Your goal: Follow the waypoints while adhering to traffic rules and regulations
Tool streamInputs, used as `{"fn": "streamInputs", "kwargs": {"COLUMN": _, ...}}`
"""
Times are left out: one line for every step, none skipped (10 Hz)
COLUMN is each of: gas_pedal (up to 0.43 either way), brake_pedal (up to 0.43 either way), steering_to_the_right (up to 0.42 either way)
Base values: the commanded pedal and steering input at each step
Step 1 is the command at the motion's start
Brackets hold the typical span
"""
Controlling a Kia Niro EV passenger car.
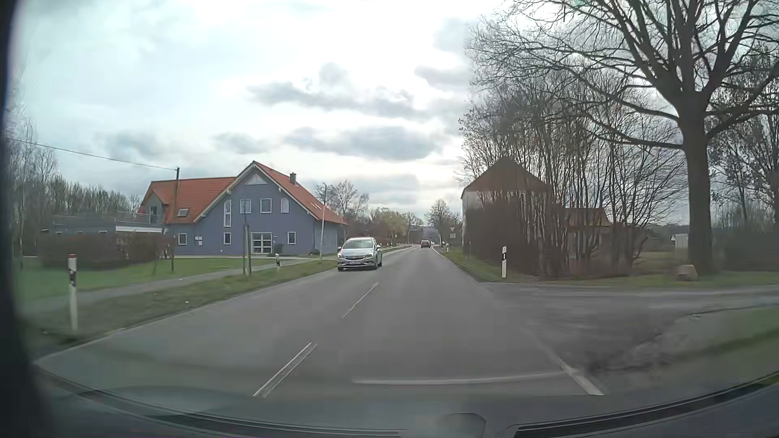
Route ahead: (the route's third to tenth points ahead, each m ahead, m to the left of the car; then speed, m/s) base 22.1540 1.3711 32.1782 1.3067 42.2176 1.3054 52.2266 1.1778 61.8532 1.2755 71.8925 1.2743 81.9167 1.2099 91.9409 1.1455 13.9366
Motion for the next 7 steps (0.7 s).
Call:
{"fn": "streamInputs", "kwargs": {"gas_pedal": 0.189, "brake_pedal": 0.0, "steering_to_the_right": 0.005}}
{"fn": "streamInputs", "kwargs": {"gas_pedal": 0.189, "brake_pedal": 0.0, "steering_to_the_right": 0.005}}
{"fn": "streamInputs", "kwargs": {"gas_pedal": 0.177, "brake_pedal": 0.0, "steering_to_the_right": 0.005}}
{"fn": "streamInputs", "kwargs": {"gas_pedal": 0.169, "brake_pedal": 0.0, "steering_to_the_right": 0.005}}
{"fn": "streamInputs", "kwargs": {"gas_pedal": 0.169, "brake_pedal": 0.0, "steering_to_the_right": 0.005}}
{"fn": "streamInputs", "kwargs": {"gas_pedal": 0.169, "brake_pedal": 0.0, "steering_to_the_right": 0.005}}
{"fn": "streamInputs", "kwargs": {"gas_pedal": 0.169, "brake_pedal": 0.0, "steering_to_the_right": 0.005}}
